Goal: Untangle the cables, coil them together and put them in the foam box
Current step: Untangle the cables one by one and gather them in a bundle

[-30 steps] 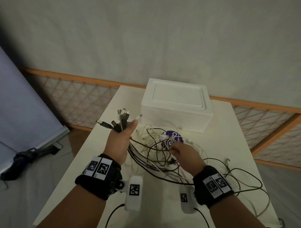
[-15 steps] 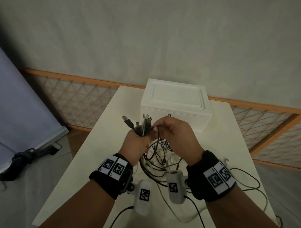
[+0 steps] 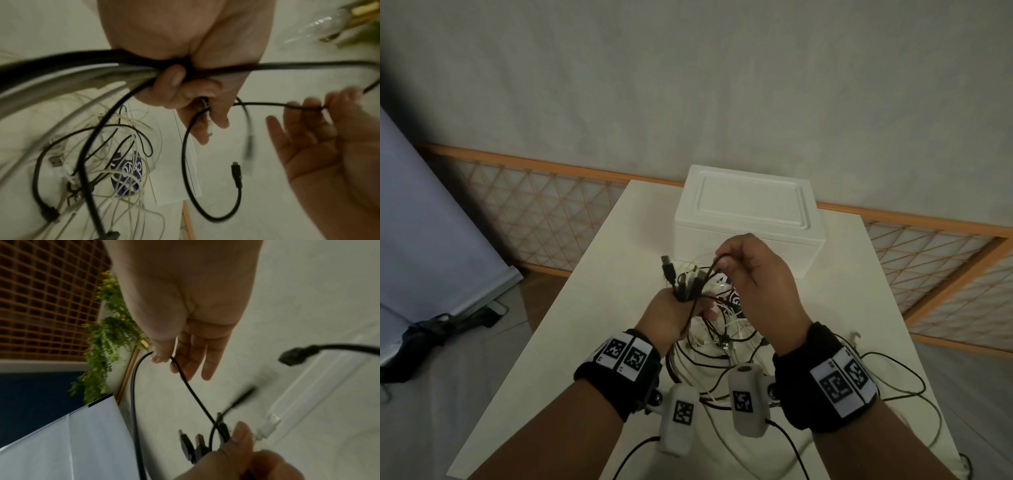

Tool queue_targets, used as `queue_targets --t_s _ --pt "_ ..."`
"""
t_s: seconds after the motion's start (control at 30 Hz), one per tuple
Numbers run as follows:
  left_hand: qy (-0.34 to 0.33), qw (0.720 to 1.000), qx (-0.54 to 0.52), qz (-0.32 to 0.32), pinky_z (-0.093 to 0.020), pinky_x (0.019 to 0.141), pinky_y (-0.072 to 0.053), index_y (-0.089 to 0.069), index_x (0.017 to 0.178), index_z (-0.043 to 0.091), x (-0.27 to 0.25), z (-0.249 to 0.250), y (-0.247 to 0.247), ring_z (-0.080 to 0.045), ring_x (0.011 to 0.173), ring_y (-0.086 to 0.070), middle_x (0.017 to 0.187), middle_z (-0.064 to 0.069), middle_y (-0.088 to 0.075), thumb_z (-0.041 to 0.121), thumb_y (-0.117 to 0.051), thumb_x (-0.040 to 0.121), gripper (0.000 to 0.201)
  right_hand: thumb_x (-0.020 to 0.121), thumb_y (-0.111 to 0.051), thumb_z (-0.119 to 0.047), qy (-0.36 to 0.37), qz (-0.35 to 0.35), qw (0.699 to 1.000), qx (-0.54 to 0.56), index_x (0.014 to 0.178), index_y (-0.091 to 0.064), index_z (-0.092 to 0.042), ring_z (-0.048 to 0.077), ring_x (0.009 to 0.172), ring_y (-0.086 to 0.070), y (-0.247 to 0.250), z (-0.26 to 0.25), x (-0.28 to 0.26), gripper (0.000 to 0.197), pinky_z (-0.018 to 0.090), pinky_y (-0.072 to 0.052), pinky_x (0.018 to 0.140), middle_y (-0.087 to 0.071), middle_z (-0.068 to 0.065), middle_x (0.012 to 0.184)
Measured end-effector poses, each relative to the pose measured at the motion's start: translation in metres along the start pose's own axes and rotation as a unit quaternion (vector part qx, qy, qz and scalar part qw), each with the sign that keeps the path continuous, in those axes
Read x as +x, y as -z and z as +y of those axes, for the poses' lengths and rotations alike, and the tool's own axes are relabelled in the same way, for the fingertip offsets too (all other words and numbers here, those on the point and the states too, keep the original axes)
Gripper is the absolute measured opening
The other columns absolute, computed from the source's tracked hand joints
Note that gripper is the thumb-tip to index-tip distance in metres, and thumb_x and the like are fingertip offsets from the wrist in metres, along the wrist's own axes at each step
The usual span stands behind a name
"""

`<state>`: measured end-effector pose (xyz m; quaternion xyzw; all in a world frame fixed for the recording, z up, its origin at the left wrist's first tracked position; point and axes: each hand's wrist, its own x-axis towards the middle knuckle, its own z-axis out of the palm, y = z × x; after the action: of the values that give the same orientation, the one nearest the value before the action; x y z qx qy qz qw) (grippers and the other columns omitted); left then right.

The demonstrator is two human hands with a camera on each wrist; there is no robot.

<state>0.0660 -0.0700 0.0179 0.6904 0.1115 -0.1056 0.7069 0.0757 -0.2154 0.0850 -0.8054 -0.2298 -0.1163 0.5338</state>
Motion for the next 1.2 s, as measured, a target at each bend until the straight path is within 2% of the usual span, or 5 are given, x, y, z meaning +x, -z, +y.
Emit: queue_targets --t_s 0.2,0.63,0.77,0.9,1.2 --pt "0.052 0.994 0.094 0.034 -0.019 0.039 -0.027 -0.069 0.084 -0.003 0.013 -0.011 0.013 -0.010 0.035 -0.033 0.061 -0.009 -0.056 0.024 -0.083 0.065 0.035 0.095 -0.054 -0.017 -0.036 0.025 0.995 0.092 0.081 -0.057 -0.021 0.010 0.057 -0.056 0.005 -0.008 -0.006 0.015 0.019 -0.050 0.058 -0.052 -0.011 0.064" --pt "0.084 0.967 0.155 0.183 -0.024 0.051 -0.044 -0.066 0.076 0.008 0.030 -0.030 0.039 -0.022 0.054 -0.054 0.060 -0.006 -0.057 0.005 -0.069 0.081 0.007 0.088 -0.059 -0.047 0.012 -0.140 0.936 -0.323 0.086 -0.066 -0.024 0.011 0.065 -0.057 0.027 -0.027 -0.022 0.024 0.027 -0.044 0.061 -0.063 -0.006 0.067" --pt "0.130 0.962 -0.014 0.242 -0.025 0.045 -0.032 -0.059 0.069 0.007 0.023 -0.038 0.057 -0.018 0.044 -0.040 0.071 -0.014 -0.060 -0.004 -0.057 0.087 0.021 0.083 -0.058 -0.060 -0.095 -0.280 0.870 -0.394 0.078 -0.062 -0.020 0.012 0.075 -0.054 0.039 -0.020 -0.024 0.041 0.028 -0.043 0.067 -0.058 -0.005 0.074" --pt "0.147 0.933 -0.219 0.246 -0.021 0.040 -0.033 -0.053 0.074 0.008 0.013 -0.038 0.078 -0.009 0.033 -0.038 0.080 -0.010 -0.061 0.000 -0.054 0.094 0.022 0.086 -0.043 -0.067 -0.127 -0.254 0.842 -0.458 0.058 -0.045 -0.019 0.008 0.061 -0.046 0.056 0.003 -0.033 0.055 0.023 -0.031 0.052 -0.048 -0.003 0.061" --pt "0.085 0.885 -0.406 0.209 -0.025 0.053 -0.052 -0.054 0.074 0.010 0.000 -0.033 0.072 -0.009 0.044 -0.053 0.055 0.001 -0.052 0.029 -0.058 0.095 0.029 0.081 -0.037 -0.077 -0.332 -0.266 0.778 -0.462 0.065 -0.058 -0.017 0.016 0.075 -0.060 0.081 0.099 -0.064 0.066 0.036 -0.051 0.080 -0.061 -0.001 0.072"
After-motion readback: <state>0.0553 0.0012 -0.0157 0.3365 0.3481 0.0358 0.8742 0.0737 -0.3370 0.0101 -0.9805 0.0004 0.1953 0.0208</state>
